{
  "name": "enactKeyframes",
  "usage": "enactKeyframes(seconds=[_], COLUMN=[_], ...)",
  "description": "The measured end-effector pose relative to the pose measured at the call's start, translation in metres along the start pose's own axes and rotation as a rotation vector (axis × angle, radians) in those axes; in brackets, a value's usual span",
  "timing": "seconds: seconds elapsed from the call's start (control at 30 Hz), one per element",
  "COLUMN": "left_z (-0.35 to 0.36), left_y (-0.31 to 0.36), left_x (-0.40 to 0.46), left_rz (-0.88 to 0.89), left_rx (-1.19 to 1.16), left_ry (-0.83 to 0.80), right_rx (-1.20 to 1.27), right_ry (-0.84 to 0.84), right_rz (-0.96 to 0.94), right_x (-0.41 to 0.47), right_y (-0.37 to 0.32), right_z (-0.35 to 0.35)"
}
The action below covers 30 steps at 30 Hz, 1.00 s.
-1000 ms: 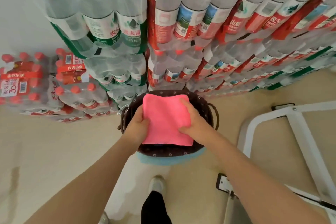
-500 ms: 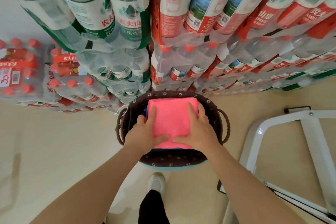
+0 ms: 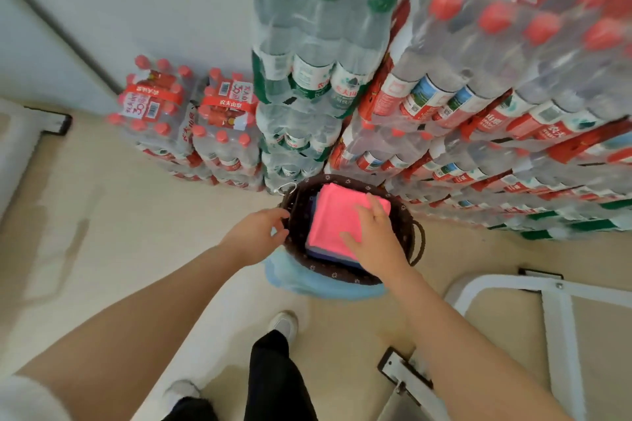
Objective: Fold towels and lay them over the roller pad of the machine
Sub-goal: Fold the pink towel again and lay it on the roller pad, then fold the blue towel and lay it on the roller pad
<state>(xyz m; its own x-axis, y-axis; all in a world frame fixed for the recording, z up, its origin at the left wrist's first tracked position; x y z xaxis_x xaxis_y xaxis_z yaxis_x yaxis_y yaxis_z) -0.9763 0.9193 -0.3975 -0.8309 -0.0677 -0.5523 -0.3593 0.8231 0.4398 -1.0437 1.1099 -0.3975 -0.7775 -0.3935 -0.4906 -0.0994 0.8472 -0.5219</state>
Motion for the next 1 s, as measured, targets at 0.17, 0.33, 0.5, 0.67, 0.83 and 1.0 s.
enactKeyframes(seconds=[0.17, 0.33, 0.5, 0.67, 0.83, 1.0], left_z=[-0.045, -0.044, 0.005, 0.072, 0.145, 0.198], left_y=[-0.069, -0.167, -0.258, -0.338, -0.377, -0.412], left_x=[-0.111, -0.253, -0.431, -0.619, -0.783, -0.886], left_rz=[-0.199, -0.401, -0.613, -0.838, -1.034, -1.149], left_rx=[-0.18, -0.44, -0.629, -0.632, -0.845, -1.041], left_ry=[0.071, 0.267, 0.483, 0.634, 0.869, 1.034], right_rx=[-0.072, -0.156, -0.189, -0.285, -0.393, -0.545], right_ry=[-0.197, -0.379, -0.575, -0.781, -0.963, -1.105], right_rz=[-0.248, -0.488, -0.648, -0.821, -0.935, -1.012], right_x=[-0.037, -0.103, -0.213, -0.343, -0.464, -0.544], right_y=[-0.127, -0.251, -0.348, -0.429, -0.479, -0.513], right_z=[0.028, 0.109, 0.226, 0.358, 0.478, 0.568])
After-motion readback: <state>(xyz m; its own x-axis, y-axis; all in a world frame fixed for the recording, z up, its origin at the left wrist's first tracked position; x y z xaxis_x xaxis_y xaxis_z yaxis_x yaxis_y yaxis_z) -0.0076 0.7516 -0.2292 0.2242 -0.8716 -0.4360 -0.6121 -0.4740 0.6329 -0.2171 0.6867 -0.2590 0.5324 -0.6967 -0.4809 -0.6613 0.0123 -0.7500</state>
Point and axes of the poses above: each hand's wrist, its own x-axis towards the middle knuckle, its own z-axis out of the palm, y = z × x, the point moved 6 cm from there along x, towards the middle knuckle, and after that the axes turned 9 degrees about x, right-handed, at the moved point
